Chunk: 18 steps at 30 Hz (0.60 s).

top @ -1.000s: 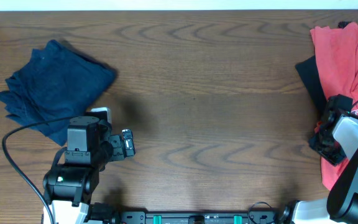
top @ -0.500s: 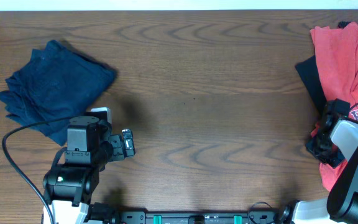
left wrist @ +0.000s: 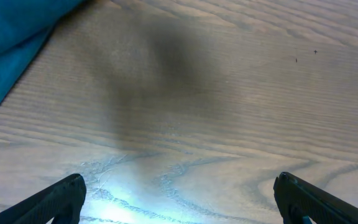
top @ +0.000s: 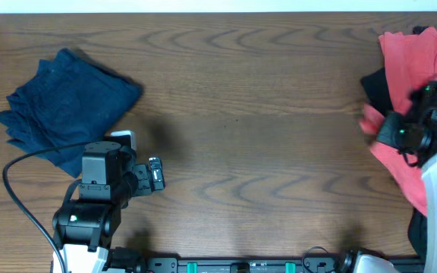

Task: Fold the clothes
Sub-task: 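Drag the red T-shirt leftward to the table center with the right gripper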

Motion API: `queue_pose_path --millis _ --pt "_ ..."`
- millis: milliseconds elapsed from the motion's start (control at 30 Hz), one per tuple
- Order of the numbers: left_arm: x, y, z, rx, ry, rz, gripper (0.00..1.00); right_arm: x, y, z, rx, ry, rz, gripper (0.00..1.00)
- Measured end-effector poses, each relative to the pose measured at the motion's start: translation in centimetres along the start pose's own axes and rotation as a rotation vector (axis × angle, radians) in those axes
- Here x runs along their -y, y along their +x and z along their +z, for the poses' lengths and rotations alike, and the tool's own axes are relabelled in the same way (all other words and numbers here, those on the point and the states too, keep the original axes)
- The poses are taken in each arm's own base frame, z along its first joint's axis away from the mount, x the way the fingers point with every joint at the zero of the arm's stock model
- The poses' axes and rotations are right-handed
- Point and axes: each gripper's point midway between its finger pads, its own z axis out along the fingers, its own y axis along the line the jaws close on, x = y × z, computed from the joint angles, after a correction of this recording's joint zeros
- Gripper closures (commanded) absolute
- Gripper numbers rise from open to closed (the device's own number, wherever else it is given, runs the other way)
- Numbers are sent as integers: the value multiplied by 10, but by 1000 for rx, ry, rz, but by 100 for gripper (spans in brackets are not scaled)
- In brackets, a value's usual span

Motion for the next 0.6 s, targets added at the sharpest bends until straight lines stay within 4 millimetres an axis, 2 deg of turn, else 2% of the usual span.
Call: queue_pose_path --millis 133,233,500,600 --pt "0 0 0 0 0 0 2 -74 20 -21 -9 -240 -243 99" --pt "0 0 0 0 0 0 2 -118 43 -23 -53 -363 -390 99" --pt "0 0 0 0 0 0 2 -211 97 -4 -101 -578 -686 99" --pt "0 0 0 1 0 0 2 -248 109 6 -72 -648 -774 99"
